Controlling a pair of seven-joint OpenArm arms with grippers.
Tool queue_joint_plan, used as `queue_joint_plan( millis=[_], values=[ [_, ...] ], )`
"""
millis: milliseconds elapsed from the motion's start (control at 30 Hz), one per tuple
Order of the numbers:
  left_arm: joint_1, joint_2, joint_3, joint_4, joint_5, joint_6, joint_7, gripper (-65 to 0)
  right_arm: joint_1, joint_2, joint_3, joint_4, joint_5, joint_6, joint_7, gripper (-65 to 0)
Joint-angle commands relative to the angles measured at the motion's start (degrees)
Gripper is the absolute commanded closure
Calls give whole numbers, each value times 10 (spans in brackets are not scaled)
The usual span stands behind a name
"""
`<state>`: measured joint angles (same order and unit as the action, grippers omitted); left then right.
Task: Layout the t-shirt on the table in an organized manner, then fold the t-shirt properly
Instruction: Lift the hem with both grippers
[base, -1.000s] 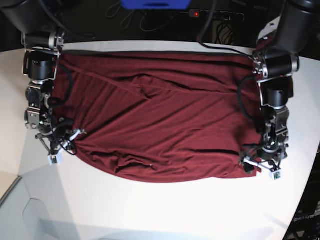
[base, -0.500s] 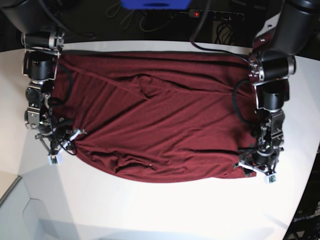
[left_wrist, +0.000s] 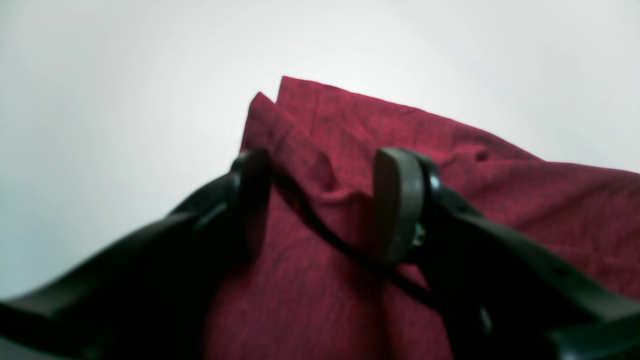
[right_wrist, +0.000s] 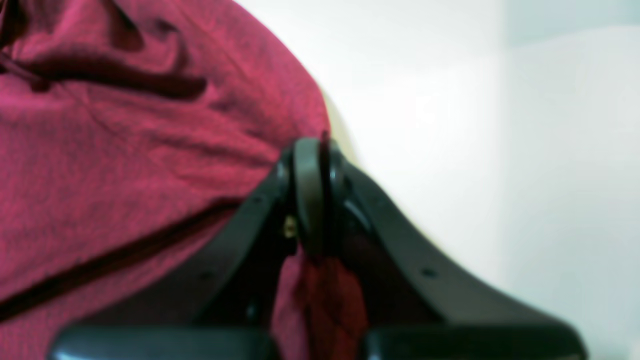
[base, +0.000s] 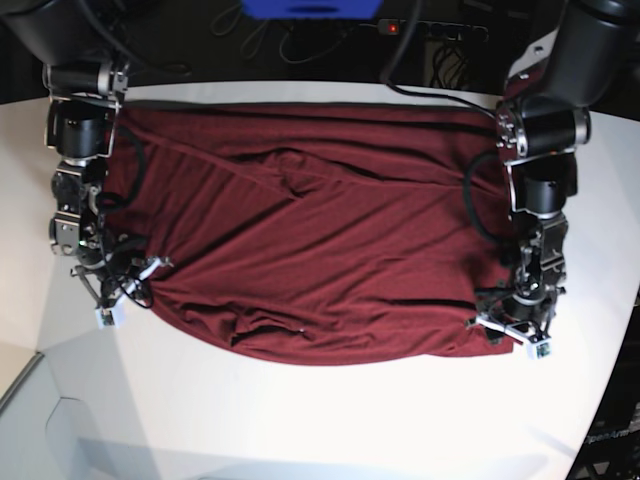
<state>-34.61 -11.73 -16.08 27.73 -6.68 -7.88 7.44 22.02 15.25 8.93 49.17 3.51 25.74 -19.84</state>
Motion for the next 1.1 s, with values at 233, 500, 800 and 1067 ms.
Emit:
queue_joint_plan(
  millis=[233, 500, 800, 1067],
  values=[
    [-22, -6, -1, -25, -2, 1, -20, -243, 10, 8, 1, 8, 1, 2, -3, 0],
    [-21, -7, -2, -63, -3, 1, -80, -13, 10, 8, 0, 8, 1, 2, -3, 0],
    [-8, -6, -2, 18, -4, 1, -52, -1, 15, 8, 4, 11, 4, 2, -1, 0],
    [65, -9, -12, 209, -91, 1, 68, -1, -39, 18, 6, 169, 6, 2, -6, 0]
  ],
)
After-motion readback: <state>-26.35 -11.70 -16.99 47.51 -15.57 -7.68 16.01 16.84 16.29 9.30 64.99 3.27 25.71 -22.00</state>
